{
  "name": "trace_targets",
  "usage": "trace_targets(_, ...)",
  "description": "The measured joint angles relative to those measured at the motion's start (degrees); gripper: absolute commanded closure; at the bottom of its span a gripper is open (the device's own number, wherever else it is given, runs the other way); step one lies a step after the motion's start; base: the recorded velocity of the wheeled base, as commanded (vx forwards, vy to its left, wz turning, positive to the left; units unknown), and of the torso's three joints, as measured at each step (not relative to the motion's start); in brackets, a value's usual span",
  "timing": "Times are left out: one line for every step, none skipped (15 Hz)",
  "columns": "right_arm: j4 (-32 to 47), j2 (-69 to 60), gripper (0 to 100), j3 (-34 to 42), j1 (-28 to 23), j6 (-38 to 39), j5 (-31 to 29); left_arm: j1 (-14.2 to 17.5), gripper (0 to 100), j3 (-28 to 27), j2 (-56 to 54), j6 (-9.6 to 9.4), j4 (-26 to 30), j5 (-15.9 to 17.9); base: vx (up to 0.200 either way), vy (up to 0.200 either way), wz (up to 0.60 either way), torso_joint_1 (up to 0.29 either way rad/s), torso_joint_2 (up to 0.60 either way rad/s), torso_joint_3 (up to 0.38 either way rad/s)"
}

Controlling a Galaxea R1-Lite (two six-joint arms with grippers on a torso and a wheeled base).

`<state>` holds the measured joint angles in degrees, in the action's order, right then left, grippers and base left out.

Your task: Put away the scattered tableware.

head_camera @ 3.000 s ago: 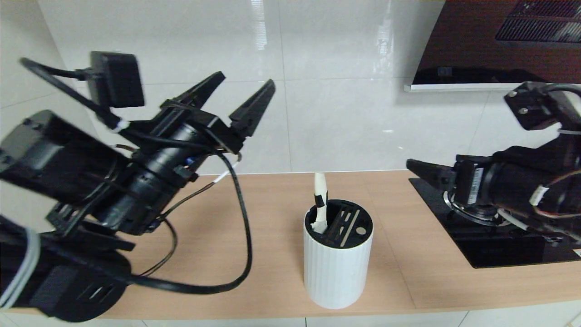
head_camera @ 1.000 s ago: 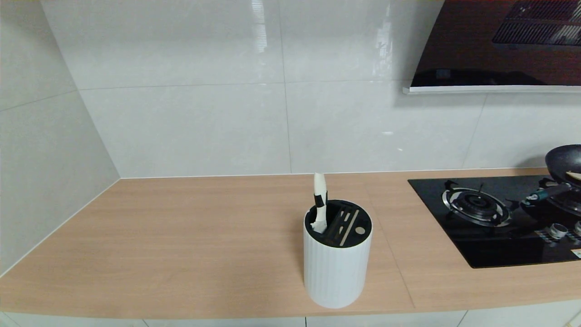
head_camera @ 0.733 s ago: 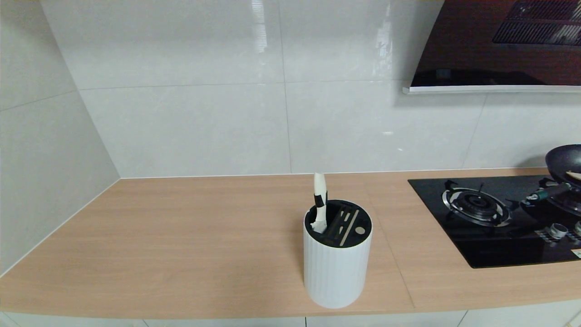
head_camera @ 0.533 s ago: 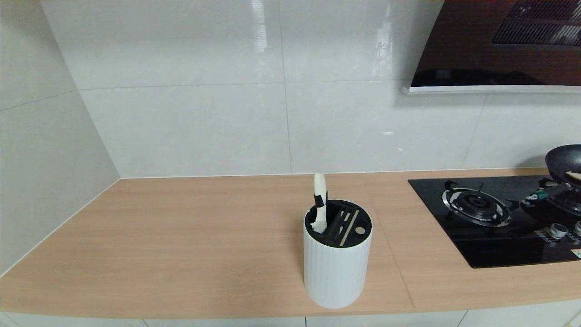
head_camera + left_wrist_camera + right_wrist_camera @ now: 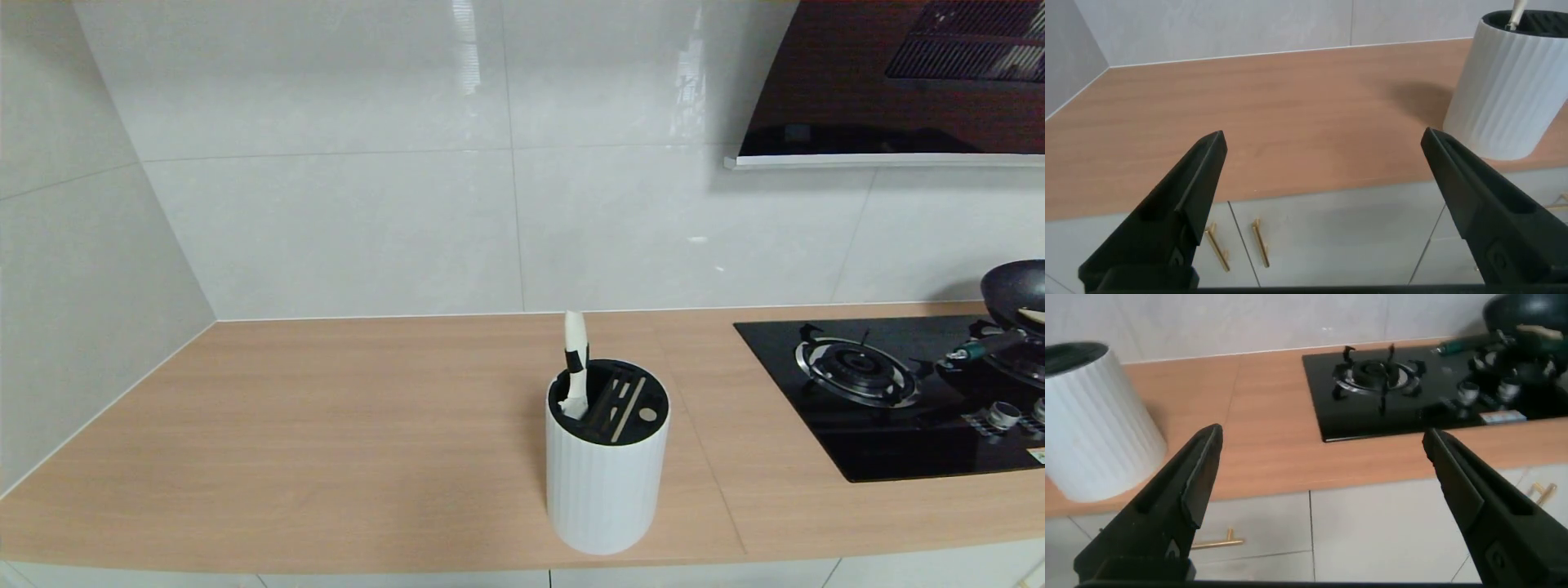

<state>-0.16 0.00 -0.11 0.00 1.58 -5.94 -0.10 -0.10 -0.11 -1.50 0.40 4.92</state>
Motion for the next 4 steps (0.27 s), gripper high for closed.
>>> trace_targets(0.0, 0.0, 0, 0.04, 0.0, -0.61, 1.51, 0.0, 0, 0.0, 0.01, 0.0, 0.0, 0.0, 0.0, 0.0, 0.0, 0.0, 0.0, 0.0)
trace_targets(0.0, 0.0, 0, 0.04, 0.0, -0.9, 2.08, 0.02, 0, 0.0, 0.01, 0.02, 0.0, 0.0, 0.0, 0.0, 0.0, 0.0, 0.0, 0.0)
trace_targets(0.0, 0.0, 0, 0.06, 0.0, -0.94, 2.22, 0.02, 0, 0.0, 0.01, 0.02, 0.0, 0.0, 0.0, 0.0, 0.0, 0.0, 0.0, 0.0)
trace_targets(0.0, 0.0, 0, 0.11, 0.0, -0.94, 2.27, 0.02, 0, 0.0, 0.01, 0.0, 0.0, 0.0, 0.0, 0.0, 0.0, 0.0, 0.0, 0.0)
